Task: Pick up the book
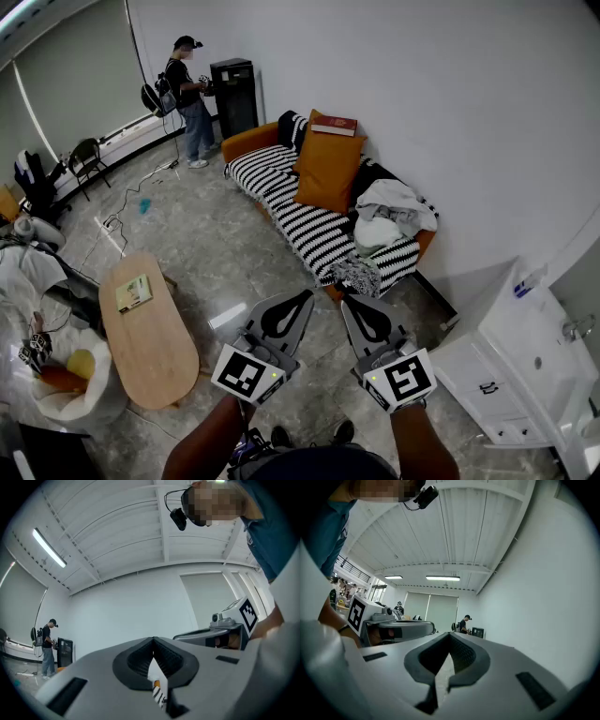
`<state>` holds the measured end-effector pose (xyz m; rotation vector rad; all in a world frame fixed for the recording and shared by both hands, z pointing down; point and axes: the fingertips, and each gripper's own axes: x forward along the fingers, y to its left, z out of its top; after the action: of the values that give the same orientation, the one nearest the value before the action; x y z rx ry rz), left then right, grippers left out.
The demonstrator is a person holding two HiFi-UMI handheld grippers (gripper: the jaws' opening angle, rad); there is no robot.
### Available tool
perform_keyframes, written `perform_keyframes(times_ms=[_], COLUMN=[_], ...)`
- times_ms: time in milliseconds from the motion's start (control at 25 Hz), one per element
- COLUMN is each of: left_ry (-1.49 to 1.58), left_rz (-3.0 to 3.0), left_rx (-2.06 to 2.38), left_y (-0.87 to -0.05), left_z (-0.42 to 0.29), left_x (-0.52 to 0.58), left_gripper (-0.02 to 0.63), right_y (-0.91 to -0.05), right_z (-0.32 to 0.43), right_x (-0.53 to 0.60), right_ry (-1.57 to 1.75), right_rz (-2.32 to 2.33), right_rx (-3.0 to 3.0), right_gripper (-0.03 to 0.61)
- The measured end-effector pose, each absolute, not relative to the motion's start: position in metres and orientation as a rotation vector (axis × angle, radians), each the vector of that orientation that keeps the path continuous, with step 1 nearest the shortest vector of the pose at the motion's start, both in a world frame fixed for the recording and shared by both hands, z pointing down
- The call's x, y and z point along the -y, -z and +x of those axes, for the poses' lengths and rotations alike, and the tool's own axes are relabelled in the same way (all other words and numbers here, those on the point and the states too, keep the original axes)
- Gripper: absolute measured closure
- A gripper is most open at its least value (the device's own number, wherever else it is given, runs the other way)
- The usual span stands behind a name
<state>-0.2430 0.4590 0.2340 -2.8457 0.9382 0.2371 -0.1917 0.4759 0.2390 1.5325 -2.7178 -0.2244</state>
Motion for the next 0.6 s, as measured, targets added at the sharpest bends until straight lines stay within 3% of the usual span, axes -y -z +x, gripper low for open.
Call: perform_keyframes(times_ms=[600], left_ry=[-0.225], left_rz=[-2.855], left_rx=[-0.935], left_y=[-0.2404], left_z=[-0.2442], left_x=[-0.4583], left_gripper=[0.609], right_y=[-0.2423], right_z=[-0.1830], right_x=[-0.4744], right_ry=[0.231], right_rz=[1.591], right_rx=[2.737], right_gripper=[0.566])
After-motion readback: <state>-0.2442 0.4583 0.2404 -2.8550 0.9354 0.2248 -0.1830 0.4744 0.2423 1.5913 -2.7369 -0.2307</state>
